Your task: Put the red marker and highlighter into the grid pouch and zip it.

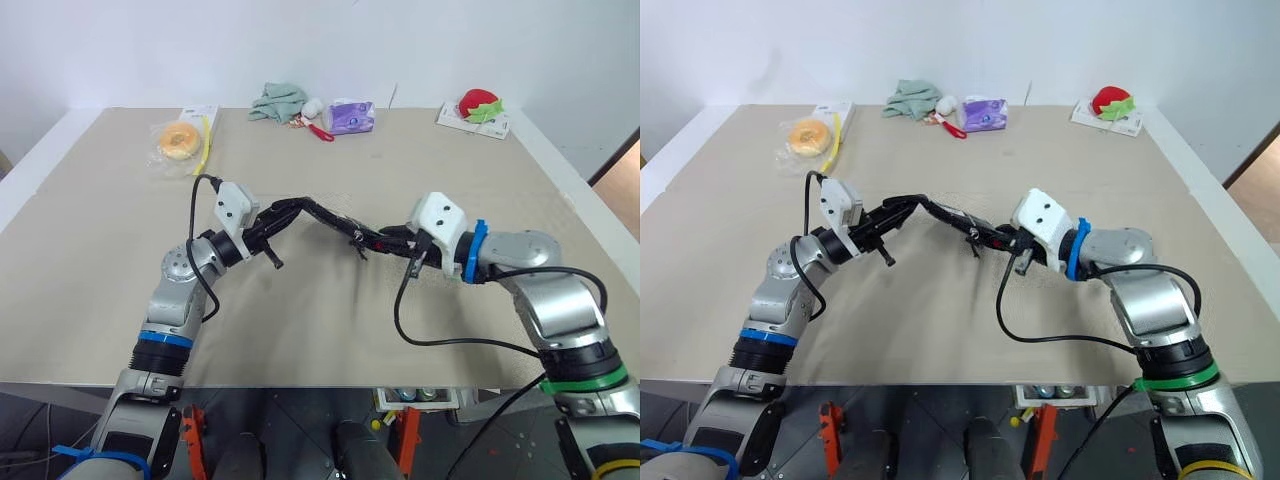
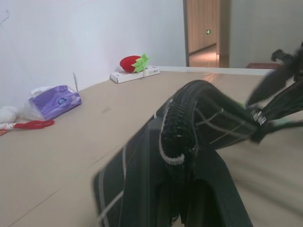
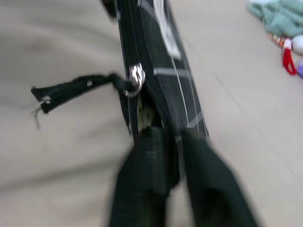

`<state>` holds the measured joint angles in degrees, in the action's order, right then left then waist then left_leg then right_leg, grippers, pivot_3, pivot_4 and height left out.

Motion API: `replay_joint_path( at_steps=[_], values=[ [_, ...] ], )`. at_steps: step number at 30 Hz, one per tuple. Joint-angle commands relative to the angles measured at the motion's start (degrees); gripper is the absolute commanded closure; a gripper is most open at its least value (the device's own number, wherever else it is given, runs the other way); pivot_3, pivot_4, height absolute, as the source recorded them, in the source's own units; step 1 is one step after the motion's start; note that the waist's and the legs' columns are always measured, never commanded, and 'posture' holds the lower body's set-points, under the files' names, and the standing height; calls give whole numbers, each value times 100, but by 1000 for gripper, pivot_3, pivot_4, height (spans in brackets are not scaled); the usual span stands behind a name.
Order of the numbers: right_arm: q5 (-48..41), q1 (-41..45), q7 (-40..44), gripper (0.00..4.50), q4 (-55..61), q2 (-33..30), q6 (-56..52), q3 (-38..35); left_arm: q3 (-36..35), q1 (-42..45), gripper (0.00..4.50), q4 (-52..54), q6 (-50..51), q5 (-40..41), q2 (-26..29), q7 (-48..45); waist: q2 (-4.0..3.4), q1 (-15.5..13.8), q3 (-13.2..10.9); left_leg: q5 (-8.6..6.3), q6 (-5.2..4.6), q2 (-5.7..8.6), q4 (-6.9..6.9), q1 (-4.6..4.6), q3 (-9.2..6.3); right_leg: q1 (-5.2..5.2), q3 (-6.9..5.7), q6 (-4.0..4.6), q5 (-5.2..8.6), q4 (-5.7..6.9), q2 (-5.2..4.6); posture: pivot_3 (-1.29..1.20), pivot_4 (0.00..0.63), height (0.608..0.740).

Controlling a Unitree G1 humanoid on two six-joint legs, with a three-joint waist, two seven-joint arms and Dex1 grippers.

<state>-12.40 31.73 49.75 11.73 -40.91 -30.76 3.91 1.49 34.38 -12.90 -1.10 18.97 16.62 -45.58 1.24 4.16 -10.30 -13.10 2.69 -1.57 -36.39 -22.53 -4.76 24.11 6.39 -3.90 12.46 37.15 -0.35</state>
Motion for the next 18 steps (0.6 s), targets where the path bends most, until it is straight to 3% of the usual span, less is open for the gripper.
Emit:
replay_joint_path(
  at_steps=[1,2,6,9,18],
  values=[
    [-424,28,-338,1443,309,-45,-430,-881,-108,34,4500,185,-41,21,22,24,0,-4,0,0,0,0,0,0,0,0,0,0,0,0,0,0,150,739],
    [-404,6,-520,979,279,-69,-579,-1037,-116,29,4500,186,-27,27,18,41,0,-6,0,0,0,0,-1,0,0,-2,0,1,0,0,0,0,150,739],
    [90,-85,-1500,979,17,-77,-1054,-1326,-121,0,4500,177,29,16,17,93,0,-9,0,0,0,0,-2,0,0,-3,0,1,-1,0,-1,0,150,739],
    [274,-200,-2491,979,171,326,-1890,-1678,-170,-1,4500,137,117,56,-8,162,0,-3,0,0,0,-1,0,1,-1,-1,0,2,-1,0,3,0,150,739],
    [606,-756,-3927,979,591,1394,-3078,-1812,-127,-55,4500,210,271,100,-83,188,-1,-2,1,0,0,1,3,-1,1,1,3,1,-1,0,1,0,150,739]
  ],
)
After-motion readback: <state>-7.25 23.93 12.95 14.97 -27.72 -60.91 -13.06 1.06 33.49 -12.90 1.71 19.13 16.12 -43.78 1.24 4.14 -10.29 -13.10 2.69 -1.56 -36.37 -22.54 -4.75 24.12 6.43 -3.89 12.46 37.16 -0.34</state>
